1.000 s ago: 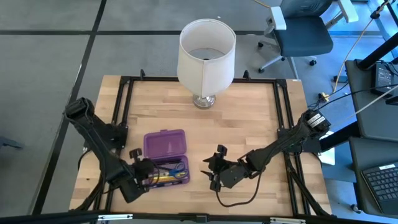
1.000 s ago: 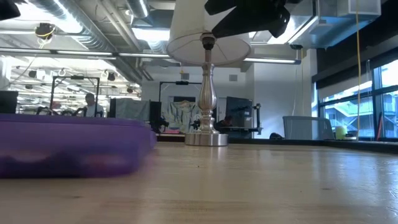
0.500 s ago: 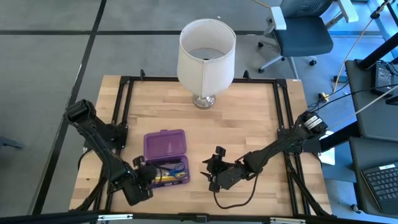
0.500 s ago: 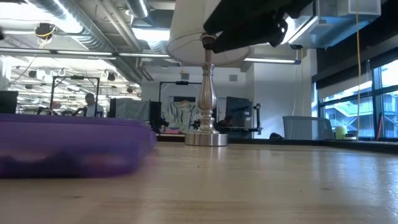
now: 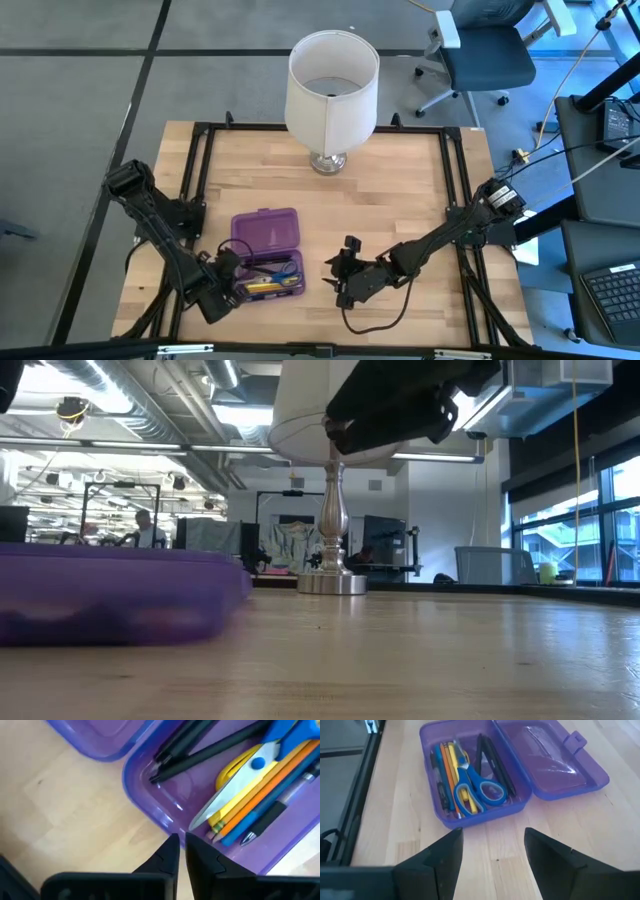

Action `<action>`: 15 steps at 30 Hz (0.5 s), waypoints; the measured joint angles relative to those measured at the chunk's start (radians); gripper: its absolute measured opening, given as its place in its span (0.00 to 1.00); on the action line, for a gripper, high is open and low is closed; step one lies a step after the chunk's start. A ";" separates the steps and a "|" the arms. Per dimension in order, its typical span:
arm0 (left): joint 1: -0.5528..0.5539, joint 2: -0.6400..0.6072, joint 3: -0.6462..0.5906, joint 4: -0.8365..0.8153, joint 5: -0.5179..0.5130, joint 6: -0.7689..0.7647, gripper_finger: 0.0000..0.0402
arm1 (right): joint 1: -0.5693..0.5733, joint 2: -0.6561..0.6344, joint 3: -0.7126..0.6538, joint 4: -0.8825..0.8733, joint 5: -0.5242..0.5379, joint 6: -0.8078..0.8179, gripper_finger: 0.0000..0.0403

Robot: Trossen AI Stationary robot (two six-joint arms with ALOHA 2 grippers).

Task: Pick & place school supplies into a supply box
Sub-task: Close the purple supply box

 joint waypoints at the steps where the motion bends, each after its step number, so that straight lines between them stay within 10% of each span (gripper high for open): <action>1: -0.001 0.000 0.000 0.000 0.005 -0.008 0.07 | 0.000 0.000 0.000 0.000 0.000 -0.003 0.53; 15: -0.001 0.000 0.000 0.000 0.051 -0.219 0.28 | 0.000 0.000 0.000 -0.052 -0.002 0.001 0.53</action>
